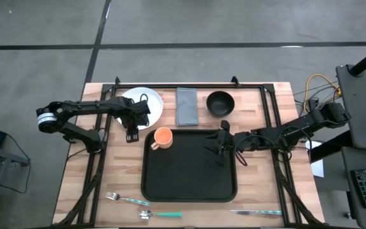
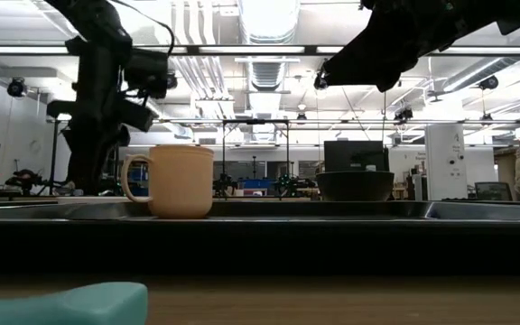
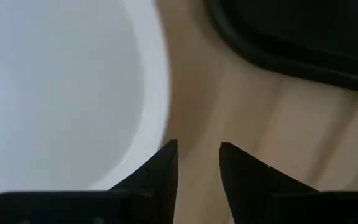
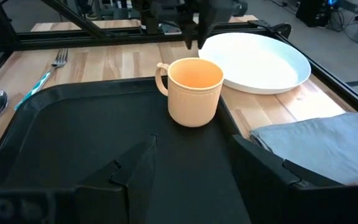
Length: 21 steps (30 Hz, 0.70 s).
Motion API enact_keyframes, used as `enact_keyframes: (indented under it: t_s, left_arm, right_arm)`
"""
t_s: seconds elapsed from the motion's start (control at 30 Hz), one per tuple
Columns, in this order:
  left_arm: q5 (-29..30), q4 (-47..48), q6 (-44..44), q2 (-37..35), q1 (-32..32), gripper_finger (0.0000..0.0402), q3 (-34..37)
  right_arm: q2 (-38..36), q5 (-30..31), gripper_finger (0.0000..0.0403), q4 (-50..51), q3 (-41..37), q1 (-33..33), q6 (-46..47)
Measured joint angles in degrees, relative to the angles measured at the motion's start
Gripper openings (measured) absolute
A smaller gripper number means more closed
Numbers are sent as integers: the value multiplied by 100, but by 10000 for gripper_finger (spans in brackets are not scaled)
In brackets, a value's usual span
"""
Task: Set up tray
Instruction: Put the white plate to the bottom of the orange mug on the black serving tray
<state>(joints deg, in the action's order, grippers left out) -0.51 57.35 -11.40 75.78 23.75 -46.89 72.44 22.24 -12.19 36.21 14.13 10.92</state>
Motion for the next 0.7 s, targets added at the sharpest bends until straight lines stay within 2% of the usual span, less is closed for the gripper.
enact_keyframes:
  t_s: [0.2, 0.7]
  left_arm:
    - [102, -250, 11, -210, -7, 98, 171]
    - [110, -851, -27, -195, -9, 98, 469]
  right_arm:
    - [-2, 0, 190, 0, 0, 0, -20]
    - [-4, -26, 190, 0, 0, 0, -42]
